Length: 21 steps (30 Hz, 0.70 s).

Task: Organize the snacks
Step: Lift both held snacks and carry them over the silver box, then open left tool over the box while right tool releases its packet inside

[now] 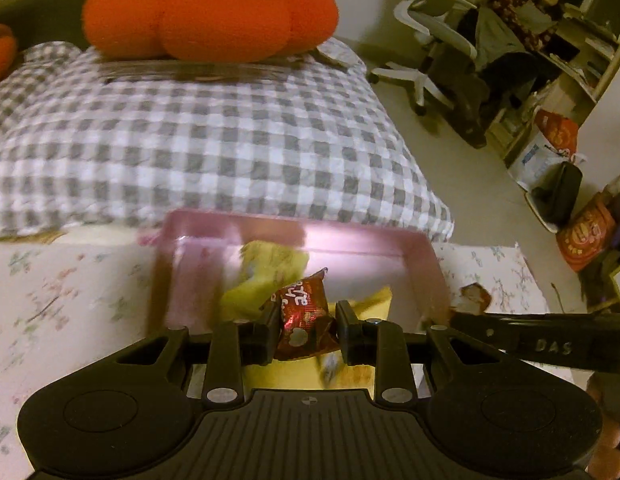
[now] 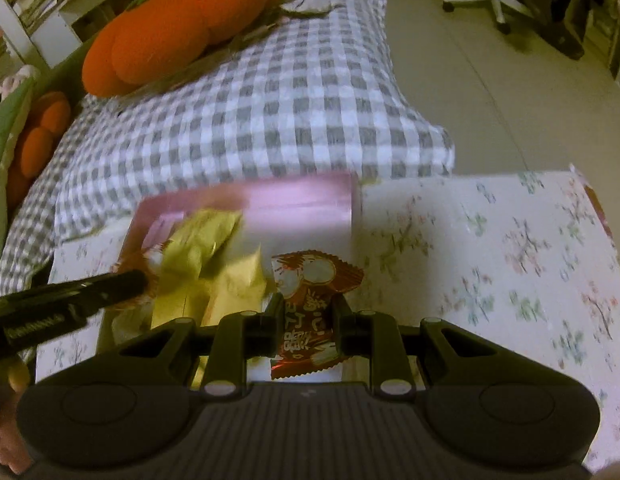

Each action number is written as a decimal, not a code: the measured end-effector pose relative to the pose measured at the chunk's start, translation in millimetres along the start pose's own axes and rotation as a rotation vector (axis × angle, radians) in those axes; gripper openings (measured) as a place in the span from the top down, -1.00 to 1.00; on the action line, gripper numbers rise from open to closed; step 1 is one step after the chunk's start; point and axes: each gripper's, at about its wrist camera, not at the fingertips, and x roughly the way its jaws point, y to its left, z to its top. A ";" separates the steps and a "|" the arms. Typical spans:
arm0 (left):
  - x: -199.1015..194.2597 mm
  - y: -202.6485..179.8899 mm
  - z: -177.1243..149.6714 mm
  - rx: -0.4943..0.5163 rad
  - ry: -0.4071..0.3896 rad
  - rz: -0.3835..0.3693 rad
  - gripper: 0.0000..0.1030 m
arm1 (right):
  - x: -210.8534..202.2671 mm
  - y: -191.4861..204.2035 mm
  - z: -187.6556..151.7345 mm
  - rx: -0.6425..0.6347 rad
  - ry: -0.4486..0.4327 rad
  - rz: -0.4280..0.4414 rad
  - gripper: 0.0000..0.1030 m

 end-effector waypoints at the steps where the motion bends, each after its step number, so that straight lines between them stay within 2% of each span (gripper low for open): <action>1: 5.6 -1.6 2.6 0.001 0.000 -0.004 0.48 | 4.2 0.7 2.9 -0.004 -0.008 0.000 0.58; 13: 49.9 -16.1 11.5 0.039 -0.027 -0.009 0.47 | 32.7 14.4 18.1 -0.052 -0.107 0.006 0.58; 18: 53.5 -15.0 6.2 0.031 -0.028 -0.011 0.46 | 35.1 5.3 18.1 0.012 -0.118 0.041 0.57; 21: 47.8 -13.3 5.5 0.030 -0.044 -0.005 0.40 | 34.1 1.8 15.5 0.063 -0.116 0.069 0.50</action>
